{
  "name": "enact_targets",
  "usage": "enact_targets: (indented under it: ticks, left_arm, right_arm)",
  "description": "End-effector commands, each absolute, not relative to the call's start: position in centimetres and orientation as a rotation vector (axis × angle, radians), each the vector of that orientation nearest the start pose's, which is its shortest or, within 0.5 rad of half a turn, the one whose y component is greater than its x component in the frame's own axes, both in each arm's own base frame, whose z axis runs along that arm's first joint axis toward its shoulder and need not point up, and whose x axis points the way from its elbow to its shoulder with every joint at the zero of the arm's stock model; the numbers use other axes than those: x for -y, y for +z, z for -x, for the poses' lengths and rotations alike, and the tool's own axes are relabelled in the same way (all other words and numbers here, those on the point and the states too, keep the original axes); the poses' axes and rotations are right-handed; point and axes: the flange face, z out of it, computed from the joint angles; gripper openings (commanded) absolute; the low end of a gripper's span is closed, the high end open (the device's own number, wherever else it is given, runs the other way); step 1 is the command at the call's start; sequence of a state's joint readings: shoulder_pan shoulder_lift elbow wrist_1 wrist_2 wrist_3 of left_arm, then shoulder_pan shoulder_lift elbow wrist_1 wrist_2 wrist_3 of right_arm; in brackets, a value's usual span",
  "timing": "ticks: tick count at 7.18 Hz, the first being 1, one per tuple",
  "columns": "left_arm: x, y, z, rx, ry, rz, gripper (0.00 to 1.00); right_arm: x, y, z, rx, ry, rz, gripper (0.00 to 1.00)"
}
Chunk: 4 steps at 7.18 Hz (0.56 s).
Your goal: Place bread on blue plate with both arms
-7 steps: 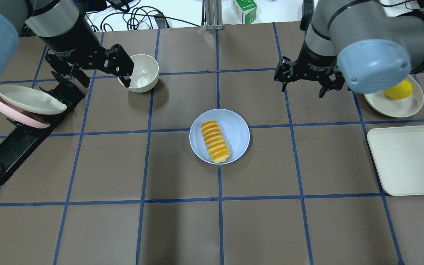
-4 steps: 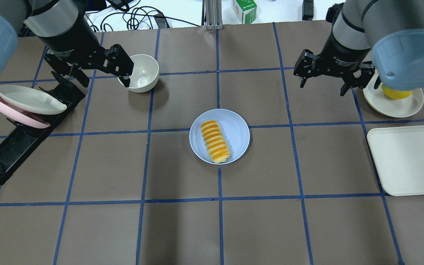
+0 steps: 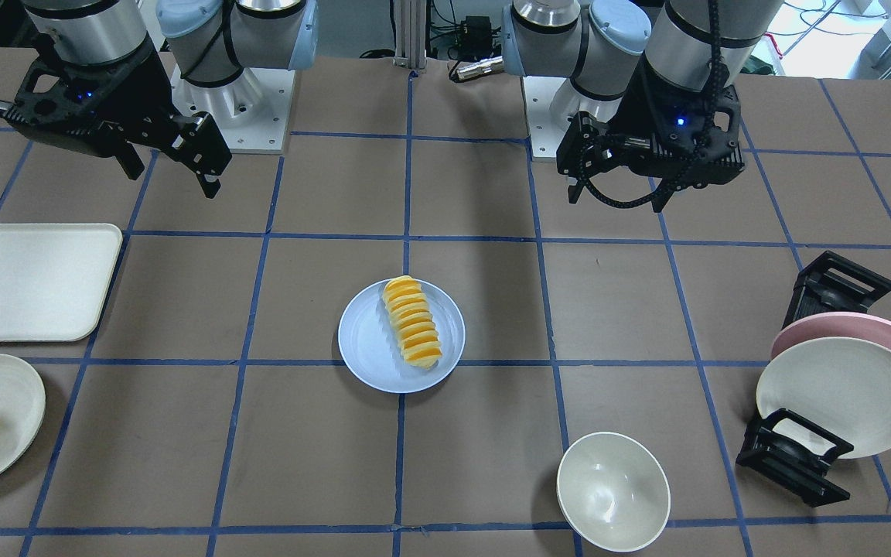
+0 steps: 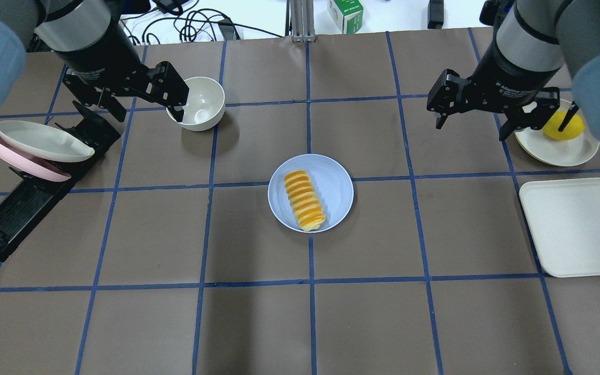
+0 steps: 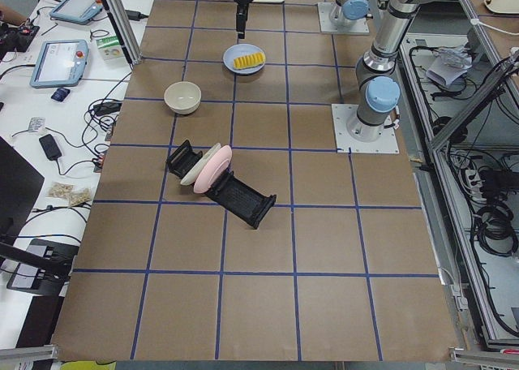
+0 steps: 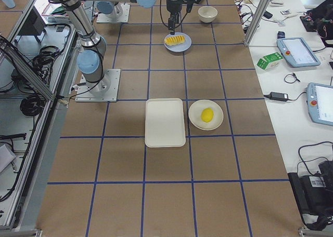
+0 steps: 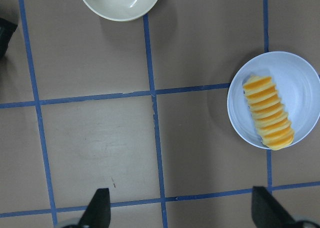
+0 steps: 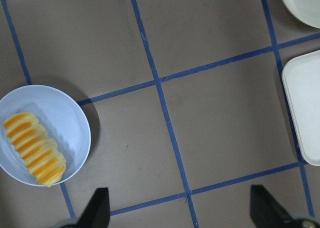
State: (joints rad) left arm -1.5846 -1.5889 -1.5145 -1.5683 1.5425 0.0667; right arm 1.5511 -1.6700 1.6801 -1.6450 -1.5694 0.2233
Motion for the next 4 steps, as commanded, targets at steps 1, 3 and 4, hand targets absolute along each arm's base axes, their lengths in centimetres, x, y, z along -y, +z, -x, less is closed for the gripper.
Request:
enact_targets:
  ticks: [1, 3, 4]
  left_arm:
    - [50.72, 50.46, 14.28, -3.161, -0.093, -0.130, 1.00]
    - [50.47, 50.72, 14.27, -3.160, -0.096, -0.130, 1.00]
    - [50.09, 50.92, 14.25, -3.159, -0.088, -0.130, 1.00]
  right_arm:
    - [45.41, 49.18, -12.48, -3.127, -0.108, -0.248, 1.00]
    - [45.25, 49.33, -12.99, -3.119, -0.112, -0.227, 1.00]
    - [45.11, 49.10, -13.39, -3.115, -0.104, -0.205, 1.00]
